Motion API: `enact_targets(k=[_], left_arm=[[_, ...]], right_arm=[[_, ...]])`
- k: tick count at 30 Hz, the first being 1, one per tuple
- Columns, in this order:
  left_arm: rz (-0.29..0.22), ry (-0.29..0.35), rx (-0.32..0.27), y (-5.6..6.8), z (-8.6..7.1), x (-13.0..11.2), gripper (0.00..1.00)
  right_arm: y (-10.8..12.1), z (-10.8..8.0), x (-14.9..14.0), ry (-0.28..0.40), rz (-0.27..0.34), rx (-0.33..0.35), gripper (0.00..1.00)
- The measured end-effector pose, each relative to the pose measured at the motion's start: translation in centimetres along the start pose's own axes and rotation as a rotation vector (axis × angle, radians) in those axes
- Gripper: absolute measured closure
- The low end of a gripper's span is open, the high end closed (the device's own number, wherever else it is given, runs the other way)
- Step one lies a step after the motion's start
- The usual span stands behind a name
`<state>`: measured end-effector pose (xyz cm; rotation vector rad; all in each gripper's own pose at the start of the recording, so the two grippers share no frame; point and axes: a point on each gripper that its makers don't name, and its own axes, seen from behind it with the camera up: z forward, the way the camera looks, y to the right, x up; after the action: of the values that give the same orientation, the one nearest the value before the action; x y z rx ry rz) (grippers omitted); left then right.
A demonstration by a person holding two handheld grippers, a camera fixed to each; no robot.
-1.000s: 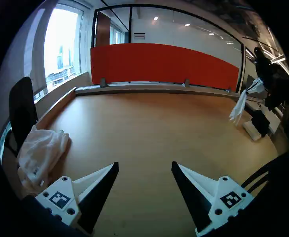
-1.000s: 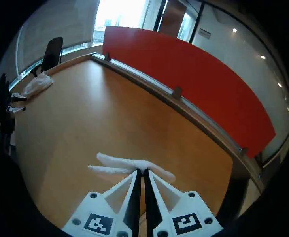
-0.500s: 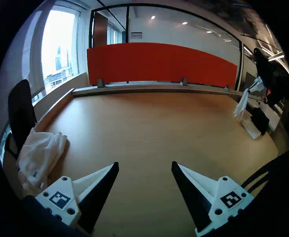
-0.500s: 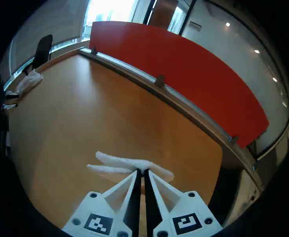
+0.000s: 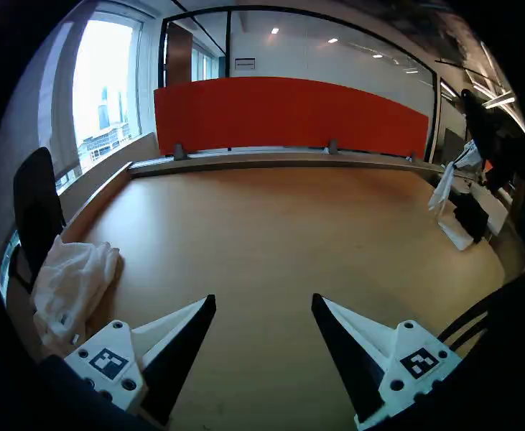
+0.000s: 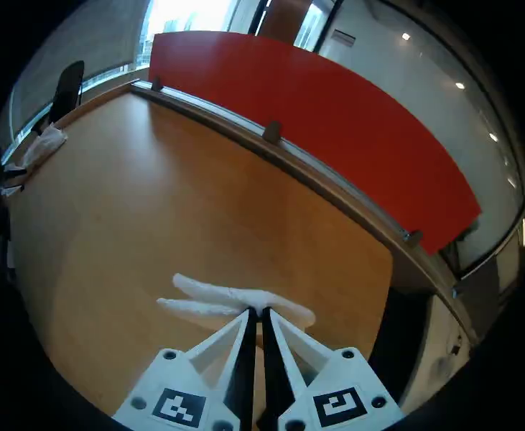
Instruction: Fold towel
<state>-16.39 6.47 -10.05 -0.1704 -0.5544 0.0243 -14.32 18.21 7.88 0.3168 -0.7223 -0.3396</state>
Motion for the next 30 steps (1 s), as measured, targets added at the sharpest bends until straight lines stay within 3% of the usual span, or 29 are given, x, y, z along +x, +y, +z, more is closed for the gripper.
enact_targets(k=[11,30], left_arm=[[0.01,-0.001,-0.012,0.4,0.3,0.2,0.01],[0.034,-0.005,-0.03,1.1,0.1,0.1,0.01]], right_arm=[[0.5,-0.8,-2.5,-0.023,0.026,-0.019,0.95],[0.1,-2.6,-12.3,-0.135,0.095,-0.052,0.95]])
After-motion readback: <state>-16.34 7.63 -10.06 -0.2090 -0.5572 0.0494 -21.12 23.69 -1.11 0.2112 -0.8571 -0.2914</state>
